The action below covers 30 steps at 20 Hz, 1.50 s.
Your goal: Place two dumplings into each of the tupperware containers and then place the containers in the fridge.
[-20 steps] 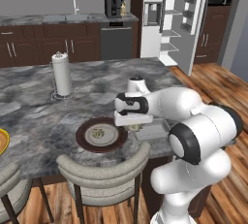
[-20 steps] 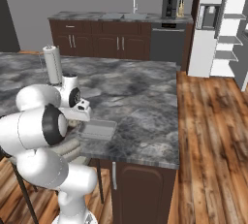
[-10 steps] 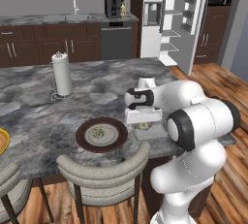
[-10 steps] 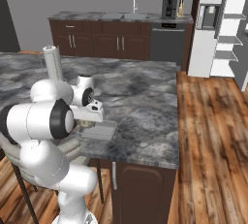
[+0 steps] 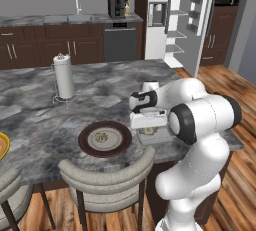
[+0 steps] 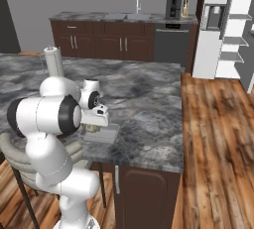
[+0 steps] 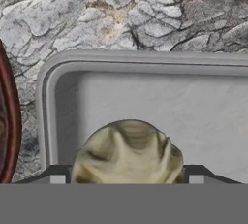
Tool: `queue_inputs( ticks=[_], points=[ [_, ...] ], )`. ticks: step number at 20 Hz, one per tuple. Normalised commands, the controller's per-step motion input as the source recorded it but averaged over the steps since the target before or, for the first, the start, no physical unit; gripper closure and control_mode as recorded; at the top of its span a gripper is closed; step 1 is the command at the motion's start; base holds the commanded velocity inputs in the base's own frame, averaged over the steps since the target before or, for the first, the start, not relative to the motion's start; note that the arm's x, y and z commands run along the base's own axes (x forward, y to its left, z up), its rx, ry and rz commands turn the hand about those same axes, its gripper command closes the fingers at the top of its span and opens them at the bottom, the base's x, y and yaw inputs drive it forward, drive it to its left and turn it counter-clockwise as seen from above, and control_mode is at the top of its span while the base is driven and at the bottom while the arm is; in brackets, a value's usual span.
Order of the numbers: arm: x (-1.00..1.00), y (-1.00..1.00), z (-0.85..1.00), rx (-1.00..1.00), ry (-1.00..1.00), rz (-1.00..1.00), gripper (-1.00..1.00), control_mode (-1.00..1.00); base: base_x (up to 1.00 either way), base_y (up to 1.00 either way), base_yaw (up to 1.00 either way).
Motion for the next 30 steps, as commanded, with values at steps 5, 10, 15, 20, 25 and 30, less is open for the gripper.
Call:
queue_inputs(
  ticks=[5,10,15,20,25,30],
  points=[
    [0.0,0.0,0.0,0.0,0.0,0.0,-1.0,-1.0,0.0,0.0,0.0],
    [0.01,0.0,0.0,0.0,0.0,0.0,-1.0,-1.0,0.0,0.0,0.0],
    [-0.06,0.17,0.21,0.0,-0.02,0.0,-1.0,-1.0,0.0,0.0,0.0],
    [-0.04,0.59,0.48,0.0,-0.02,0.0,-1.0,-1.0,0.0,0.0,0.0],
    [0.01,0.85,0.08,0.0,-0.04,0.07,-1.0,-1.0,0.0,0.0,0.0],
    [0.0,0.74,-0.03,0.03,-0.18,0.16,-1.0,-1.0,0.0,0.0,0.0]
  ],
)
